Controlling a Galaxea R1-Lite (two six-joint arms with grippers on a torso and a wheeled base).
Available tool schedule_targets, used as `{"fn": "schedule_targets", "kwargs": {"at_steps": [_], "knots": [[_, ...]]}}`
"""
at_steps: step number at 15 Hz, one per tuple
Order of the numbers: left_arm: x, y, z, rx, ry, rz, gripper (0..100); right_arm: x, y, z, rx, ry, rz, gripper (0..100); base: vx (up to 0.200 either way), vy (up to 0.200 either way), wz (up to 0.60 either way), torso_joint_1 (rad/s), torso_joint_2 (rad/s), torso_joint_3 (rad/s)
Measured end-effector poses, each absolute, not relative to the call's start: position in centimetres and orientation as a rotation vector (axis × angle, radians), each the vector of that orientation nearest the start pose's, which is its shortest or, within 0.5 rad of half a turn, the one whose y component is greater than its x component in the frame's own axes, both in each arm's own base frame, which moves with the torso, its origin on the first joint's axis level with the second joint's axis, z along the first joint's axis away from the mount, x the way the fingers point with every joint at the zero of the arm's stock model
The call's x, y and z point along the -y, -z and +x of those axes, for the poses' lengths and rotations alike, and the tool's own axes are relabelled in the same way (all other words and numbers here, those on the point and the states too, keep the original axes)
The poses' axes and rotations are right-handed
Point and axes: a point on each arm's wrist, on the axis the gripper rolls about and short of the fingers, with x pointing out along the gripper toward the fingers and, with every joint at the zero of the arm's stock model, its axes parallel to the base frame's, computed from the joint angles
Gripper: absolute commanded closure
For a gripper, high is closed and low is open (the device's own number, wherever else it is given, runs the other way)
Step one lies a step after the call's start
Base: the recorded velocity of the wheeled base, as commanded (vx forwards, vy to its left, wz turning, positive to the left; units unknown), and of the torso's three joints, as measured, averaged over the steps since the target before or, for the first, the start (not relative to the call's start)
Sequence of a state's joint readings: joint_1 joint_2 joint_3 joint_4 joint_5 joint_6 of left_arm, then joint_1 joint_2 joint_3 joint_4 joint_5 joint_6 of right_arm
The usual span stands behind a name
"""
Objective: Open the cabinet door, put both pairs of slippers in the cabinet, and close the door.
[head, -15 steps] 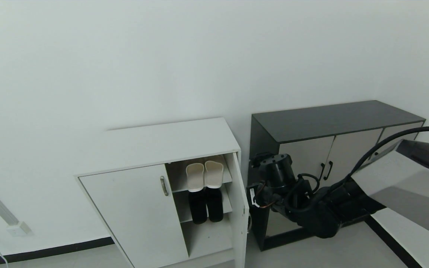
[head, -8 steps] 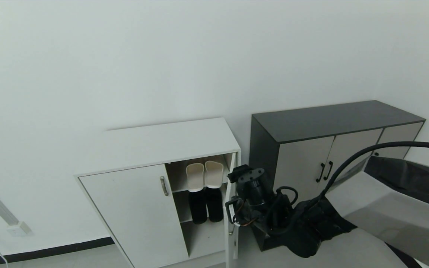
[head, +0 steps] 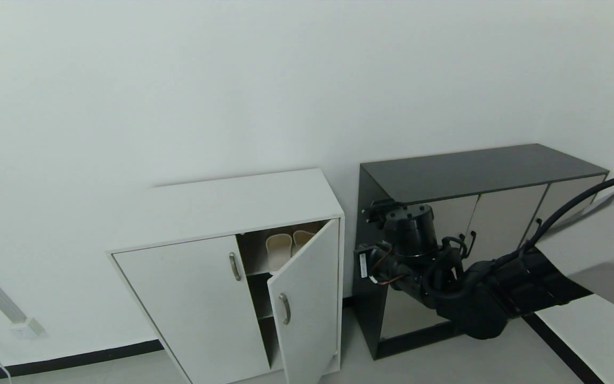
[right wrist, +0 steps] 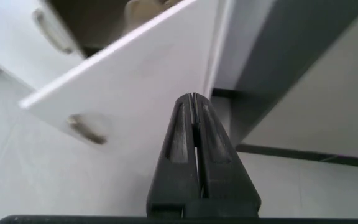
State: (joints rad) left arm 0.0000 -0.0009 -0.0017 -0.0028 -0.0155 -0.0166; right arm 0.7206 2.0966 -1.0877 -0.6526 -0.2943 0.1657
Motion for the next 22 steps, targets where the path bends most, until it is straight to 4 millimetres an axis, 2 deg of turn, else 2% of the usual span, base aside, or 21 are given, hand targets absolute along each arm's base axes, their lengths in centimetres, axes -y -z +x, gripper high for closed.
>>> {"fn": "schedule_targets", "kwargs": {"at_steps": [7, 10, 14, 19, 22], "knots": [[0.0, -7.6, -2.3, 0.005, 0.015, -0.018, 100, -26.2, -12.0, 30.0, -0.347, -0.433, -0.009, 100, 0.000, 0.000, 0.60, 0.003, 0.00, 0.002], [0.0, -7.6, -2.3, 0.005, 0.014, -0.016, 100, -25.9, -11.4, 29.8, -0.368, -0.429, -0.021, 100, 0.000, 0.000, 0.00, 0.000, 0.00, 0.000], [0.0, -7.6, -2.3, 0.004, 0.014, -0.015, 100, -25.3, -9.7, 28.4, -0.392, -0.495, -0.023, 100, 0.000, 0.000, 0.00, 0.000, 0.00, 0.000], [0.0, -7.6, -2.3, 0.005, 0.014, -0.016, 100, -23.4, -5.5, 25.7, -0.396, -0.586, -0.067, 100, 0.000, 0.000, 0.00, 0.000, 0.00, 0.000], [0.0, -7.6, -2.3, 0.005, 0.014, -0.016, 100, -23.0, -3.6, 24.7, -0.446, -0.593, -0.092, 100, 0.200, 0.000, 0.00, -0.003, 0.00, 0.006]]}}
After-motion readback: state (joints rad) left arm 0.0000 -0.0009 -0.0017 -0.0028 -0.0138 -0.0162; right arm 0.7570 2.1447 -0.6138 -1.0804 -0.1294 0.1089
